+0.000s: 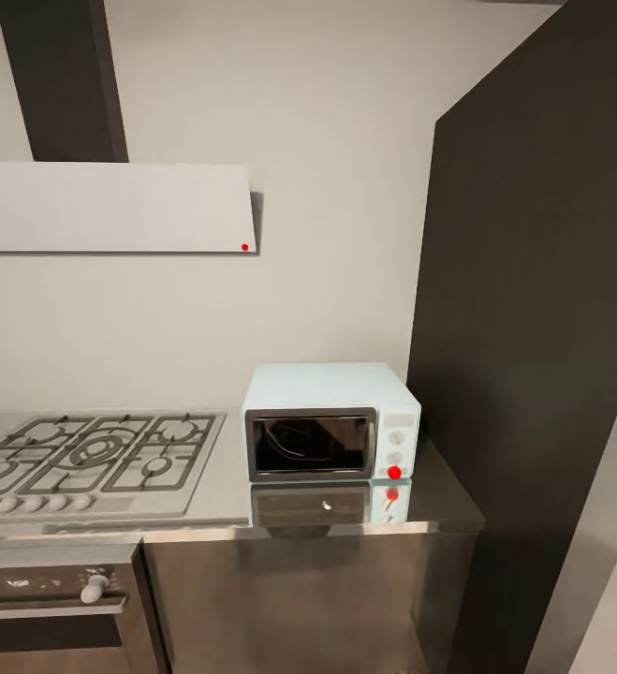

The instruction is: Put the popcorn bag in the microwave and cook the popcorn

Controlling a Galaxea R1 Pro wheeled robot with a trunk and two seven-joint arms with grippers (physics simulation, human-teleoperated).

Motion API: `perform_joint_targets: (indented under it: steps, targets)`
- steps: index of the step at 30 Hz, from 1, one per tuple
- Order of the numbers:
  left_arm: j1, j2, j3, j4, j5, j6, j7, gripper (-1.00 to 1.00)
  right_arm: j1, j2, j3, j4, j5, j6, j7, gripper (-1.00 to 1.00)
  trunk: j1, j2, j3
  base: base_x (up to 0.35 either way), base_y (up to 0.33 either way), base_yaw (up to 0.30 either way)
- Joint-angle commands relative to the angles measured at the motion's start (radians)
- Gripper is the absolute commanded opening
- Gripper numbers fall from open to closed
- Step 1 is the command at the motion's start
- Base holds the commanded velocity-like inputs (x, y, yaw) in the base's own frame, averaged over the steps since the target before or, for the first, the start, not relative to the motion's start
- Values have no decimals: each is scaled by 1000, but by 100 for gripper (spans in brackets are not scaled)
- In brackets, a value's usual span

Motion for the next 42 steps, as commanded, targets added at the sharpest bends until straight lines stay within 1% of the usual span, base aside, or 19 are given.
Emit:
perform_joint_targets:
  steps: [1,10,13,15,16,18,20,23,26,28,29,33,34,35,37,38,39,40,42]
  targets:
    - [-1,0,-8,2,10,-3,-4,100,-1,0,8,3,-3,-3,3,100,0,-1,0,0,0,0]
    - [0,1,-8,2,10,-3,-4,100,-1,0,7,3,-5,0,5,100,0,-1,0,0,0,0]
    - [-1,0,-8,2,10,-3,-4,100,-1,17,4,0,2,3,14,100,0,-1,0,0,0,0]
    - [0,0,-8,2,10,-3,-4,100,-1,19,4,-32,3,3,19,100,0,-1,0,0,0,0]
    - [0,0,-8,2,10,-3,-4,100,-1,20,4,-125,2,13,22,100,0,-1,0,0,0,0]
    - [0,0,-8,2,10,-3,-4,100,-1,21,4,-243,0,54,22,100,0,-1,0,0,0,0]
    - [0,0,-8,2,10,-3,-4,100,-1,24,3,-367,0,153,23,100,0,-1,0,0,0,0]
    - [0,0,-8,2,10,-3,-4,100,-1,42,3,-568,1,318,22,100,0,-1,0,0,0,0]
    - [0,0,-8,2,10,-3,-4,100,-1,49,3,-752,1,456,22,100,0,-1,0,0,0,0]
    - [0,0,-8,2,10,-3,-4,100,-1,50,3,-845,1,522,22,100,0,-1,0,0,0,0]
    - [0,0,-8,2,10,-3,-4,100,-1,48,2,-917,1,571,22,100,0,-1,0,0,0,0]
    - [0,0,-8,2,10,-3,-4,100,-1,47,-3,-1123,0,710,20,100,0,-1,0,0,0,0]
    - [0,0,-8,2,10,-3,-4,100,-1,45,-6,-1196,-1,759,19,100,0,-1,0,0,0,0]
    - [0,0,-8,2,10,-3,-4,100,-1,43,-11,-1293,-2,812,17,100,0,-1,0,0,0,0]
    - [0,0,-8,2,10,-3,-4,100,-1,42,-22,-1387,-2,857,14,100,0,-1,0,0,0,0]
    - [0,0,-8,2,10,-3,-4,100,1,42,-41,-1497,-4,925,13,100,0,-1,0,0,0,0]
    - [0,0,-8,2,10,-3,-4,100,-1,43,-49,-1519,-6,959,13,100,0,-1,0,0,0,0]
    - [-1,0,-8,2,10,-3,-4,100,-40,48,-68,-1537,-11,999,11,100,0,-1,0,0,0,0]
    - [-2,0,-8,2,10,-3,-4,100,-63,51,-73,-1539,-12,991,8,100,0,-1,0,0,0,0]
